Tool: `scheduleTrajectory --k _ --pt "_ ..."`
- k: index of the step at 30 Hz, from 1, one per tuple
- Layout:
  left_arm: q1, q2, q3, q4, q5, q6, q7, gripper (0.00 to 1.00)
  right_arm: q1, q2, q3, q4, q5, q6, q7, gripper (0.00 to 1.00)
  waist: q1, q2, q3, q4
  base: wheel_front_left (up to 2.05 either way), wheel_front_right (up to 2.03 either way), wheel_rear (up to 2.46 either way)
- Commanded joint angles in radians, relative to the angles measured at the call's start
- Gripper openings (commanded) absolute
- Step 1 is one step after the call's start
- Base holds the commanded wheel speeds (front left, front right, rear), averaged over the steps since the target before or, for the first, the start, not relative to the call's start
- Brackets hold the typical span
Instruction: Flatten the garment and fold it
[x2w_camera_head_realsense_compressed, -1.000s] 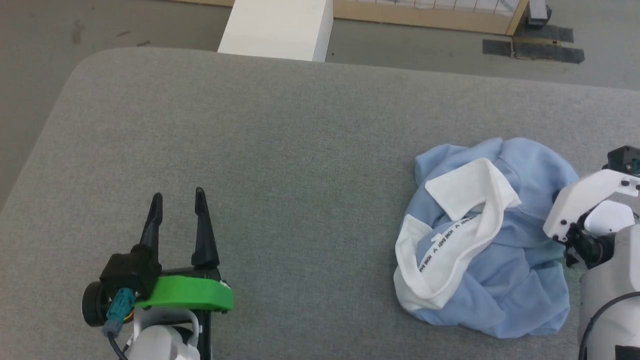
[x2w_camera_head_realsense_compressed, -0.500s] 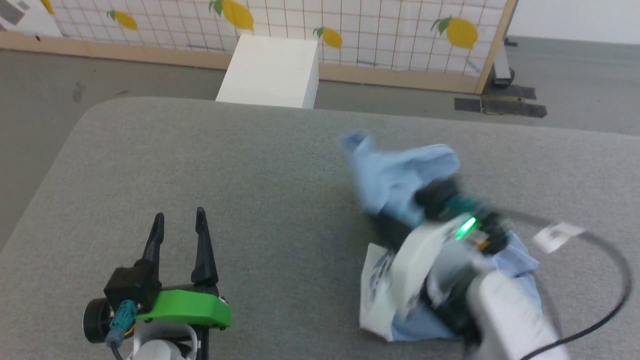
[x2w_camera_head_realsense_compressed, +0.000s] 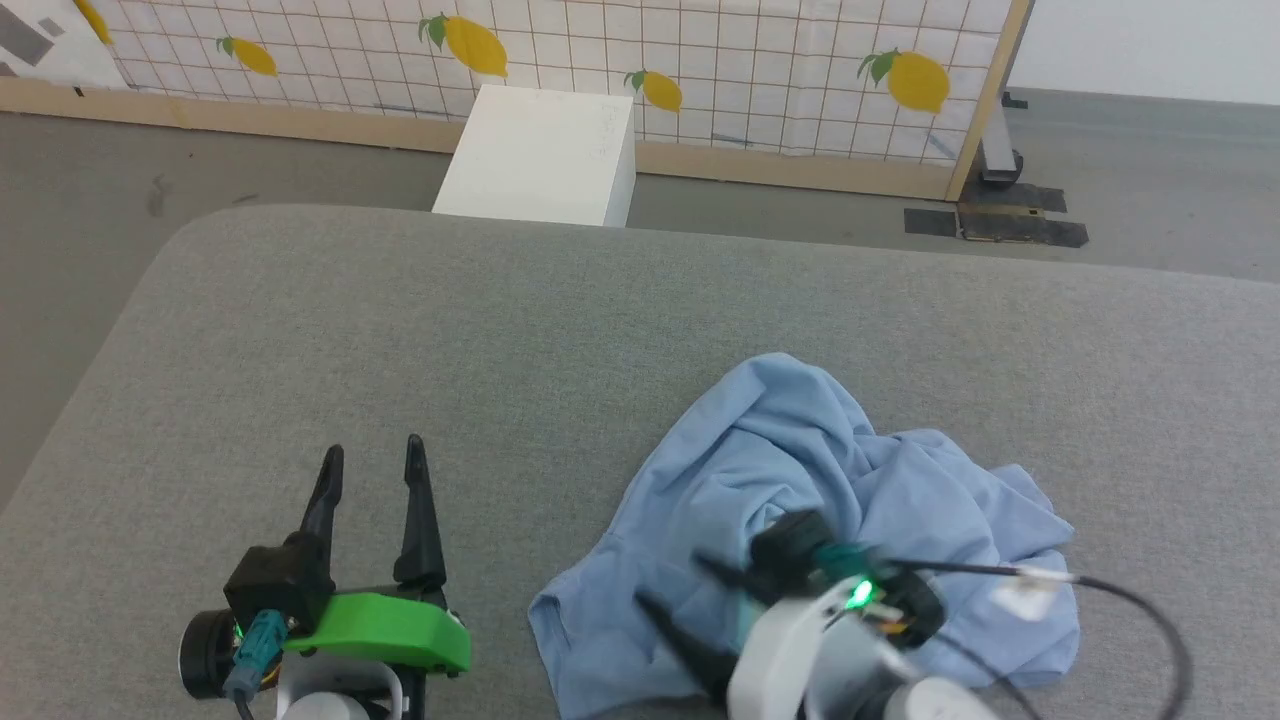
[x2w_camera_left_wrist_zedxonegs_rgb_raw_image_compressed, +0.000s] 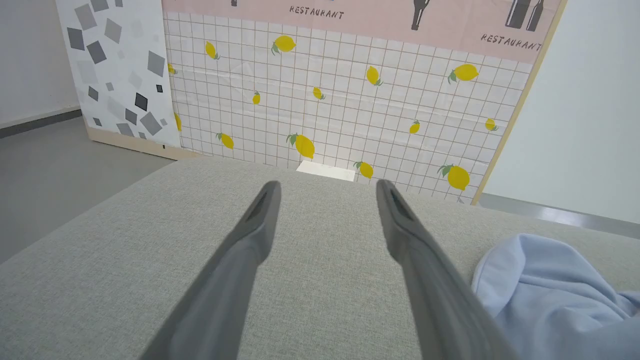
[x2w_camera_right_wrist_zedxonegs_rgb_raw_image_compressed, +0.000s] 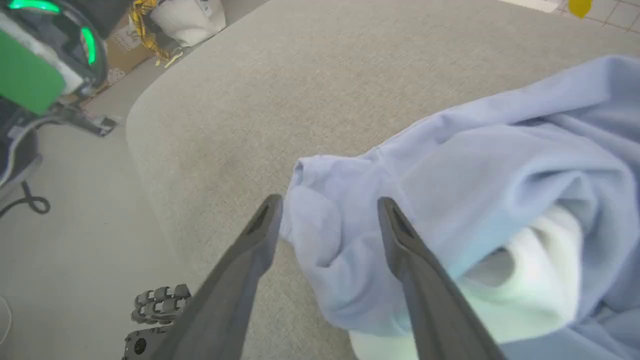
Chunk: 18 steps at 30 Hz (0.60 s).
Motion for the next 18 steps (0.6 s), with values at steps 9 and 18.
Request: scheduleTrajectory --k 9,18 --pt "0.012 -0.002 -0.037 0.066 -0.005 -0.045 -0.003 1.0 0.035 -0.001 -0.372 -0.153 -0.046 -0.002 -0.286 1.0 0.0 0.0 0.008 -0.03 0.0 0.0 0.0" --pt "0.017 0.067 -0.195 0.153 -0.055 -0.156 0.289 1.0 0.108 -0.001 -0.581 -0.122 -0.106 -0.002 -0.29 1.0 0.0 0.0 0.017 -0.062 0.0 0.0 0.0"
